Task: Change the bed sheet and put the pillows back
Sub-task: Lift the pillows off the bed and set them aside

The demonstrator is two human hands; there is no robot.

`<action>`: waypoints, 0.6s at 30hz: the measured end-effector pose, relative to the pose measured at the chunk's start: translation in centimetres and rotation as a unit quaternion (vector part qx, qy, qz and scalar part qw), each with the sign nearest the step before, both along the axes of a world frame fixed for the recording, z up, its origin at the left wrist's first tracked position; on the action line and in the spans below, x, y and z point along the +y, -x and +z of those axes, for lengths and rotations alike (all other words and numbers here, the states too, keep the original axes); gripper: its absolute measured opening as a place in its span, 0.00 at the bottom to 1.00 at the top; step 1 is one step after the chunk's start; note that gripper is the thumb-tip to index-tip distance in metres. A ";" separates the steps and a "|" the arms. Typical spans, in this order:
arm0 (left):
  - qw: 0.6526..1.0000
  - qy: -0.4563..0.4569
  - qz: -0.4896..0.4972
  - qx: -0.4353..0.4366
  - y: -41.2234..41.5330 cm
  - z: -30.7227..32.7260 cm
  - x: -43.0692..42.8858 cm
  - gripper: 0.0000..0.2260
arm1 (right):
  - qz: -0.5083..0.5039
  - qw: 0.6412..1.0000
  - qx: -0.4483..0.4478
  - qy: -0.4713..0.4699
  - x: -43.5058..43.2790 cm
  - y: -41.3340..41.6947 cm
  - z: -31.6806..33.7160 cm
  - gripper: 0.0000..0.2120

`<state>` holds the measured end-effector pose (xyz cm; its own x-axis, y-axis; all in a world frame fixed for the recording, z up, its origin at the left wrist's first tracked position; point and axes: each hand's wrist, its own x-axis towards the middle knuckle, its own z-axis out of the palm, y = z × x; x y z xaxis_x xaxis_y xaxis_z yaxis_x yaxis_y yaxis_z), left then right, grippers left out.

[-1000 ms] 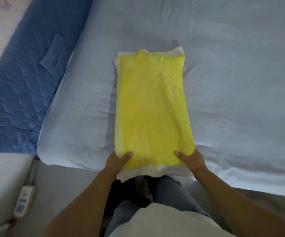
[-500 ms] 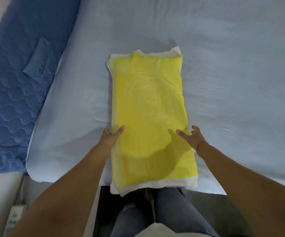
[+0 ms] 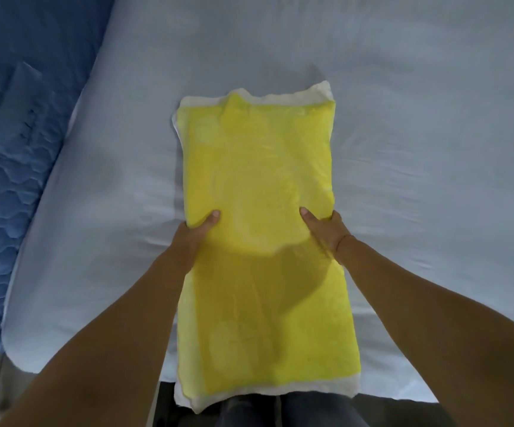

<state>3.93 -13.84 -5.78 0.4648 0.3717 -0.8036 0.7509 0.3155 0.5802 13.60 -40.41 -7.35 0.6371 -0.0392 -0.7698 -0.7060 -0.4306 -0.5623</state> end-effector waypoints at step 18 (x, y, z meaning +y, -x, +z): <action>0.997 0.064 -0.001 -0.041 2.2 8.0 -4.7 0.38 | -0.087 0.981 -0.032 -0.169 -4.0 4.6 8.8 0.31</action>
